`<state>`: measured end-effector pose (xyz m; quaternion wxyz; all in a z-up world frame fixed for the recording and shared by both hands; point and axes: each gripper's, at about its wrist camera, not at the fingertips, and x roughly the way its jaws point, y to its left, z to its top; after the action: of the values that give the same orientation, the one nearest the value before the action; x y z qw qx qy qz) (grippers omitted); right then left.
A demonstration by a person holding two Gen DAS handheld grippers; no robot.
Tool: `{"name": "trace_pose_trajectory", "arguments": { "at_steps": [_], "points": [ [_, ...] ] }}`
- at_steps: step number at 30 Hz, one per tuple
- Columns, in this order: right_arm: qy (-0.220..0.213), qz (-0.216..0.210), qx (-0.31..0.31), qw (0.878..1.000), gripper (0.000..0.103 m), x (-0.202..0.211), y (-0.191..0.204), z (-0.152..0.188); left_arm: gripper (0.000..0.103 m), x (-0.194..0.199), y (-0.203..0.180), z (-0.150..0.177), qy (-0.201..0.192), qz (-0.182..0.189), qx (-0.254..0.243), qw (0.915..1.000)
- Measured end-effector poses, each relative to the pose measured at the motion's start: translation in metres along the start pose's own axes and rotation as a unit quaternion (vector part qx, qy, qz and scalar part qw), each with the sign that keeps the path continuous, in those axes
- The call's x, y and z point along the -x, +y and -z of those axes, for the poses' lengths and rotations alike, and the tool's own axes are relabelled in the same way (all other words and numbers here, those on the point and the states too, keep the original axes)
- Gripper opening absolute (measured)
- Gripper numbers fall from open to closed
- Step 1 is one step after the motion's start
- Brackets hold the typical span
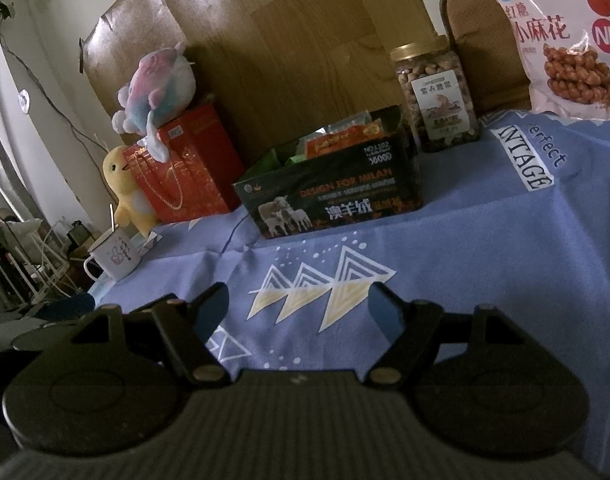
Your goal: Organize snacks
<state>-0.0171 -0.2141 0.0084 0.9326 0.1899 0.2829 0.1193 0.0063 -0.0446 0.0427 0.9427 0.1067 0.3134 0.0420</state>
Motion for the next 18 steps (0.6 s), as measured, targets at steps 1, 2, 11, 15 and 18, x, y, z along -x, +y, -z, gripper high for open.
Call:
{"name": "trace_pose_trajectory", "arguments": {
  "at_steps": [1, 2, 11, 15, 18],
  "points": [
    [0.0, 0.0, 0.0, 1.0, 0.079, 0.0002, 0.0006, -0.0001, 0.103, -0.0002, -0.0002, 0.0002, 0.002, 0.003, 0.0, 1.0],
    [0.0, -0.001, 0.0, 1.0, 0.079, -0.0001, -0.0004, -0.0004, 0.103, -0.0007, -0.0003, 0.0, 0.004, 0.005, -0.001, 1.0],
    [0.0, -0.007, -0.007, 1.0, 0.079, -0.001, -0.005, -0.0005, 0.103, -0.0046, -0.0022, -0.0008, 0.013, 0.008, -0.002, 0.9999],
    [0.006, -0.01, -0.017, 1.0, 0.079, -0.0047, -0.0083, -0.0023, 0.103, 0.0001, 0.0007, -0.0017, 0.006, 0.007, 0.004, 1.0],
    [0.006, -0.014, -0.011, 1.0, 0.079, -0.0028, -0.005, 0.0001, 0.103, 0.002, 0.0024, -0.0001, 0.007, 0.006, 0.004, 1.0]
  ]
}}
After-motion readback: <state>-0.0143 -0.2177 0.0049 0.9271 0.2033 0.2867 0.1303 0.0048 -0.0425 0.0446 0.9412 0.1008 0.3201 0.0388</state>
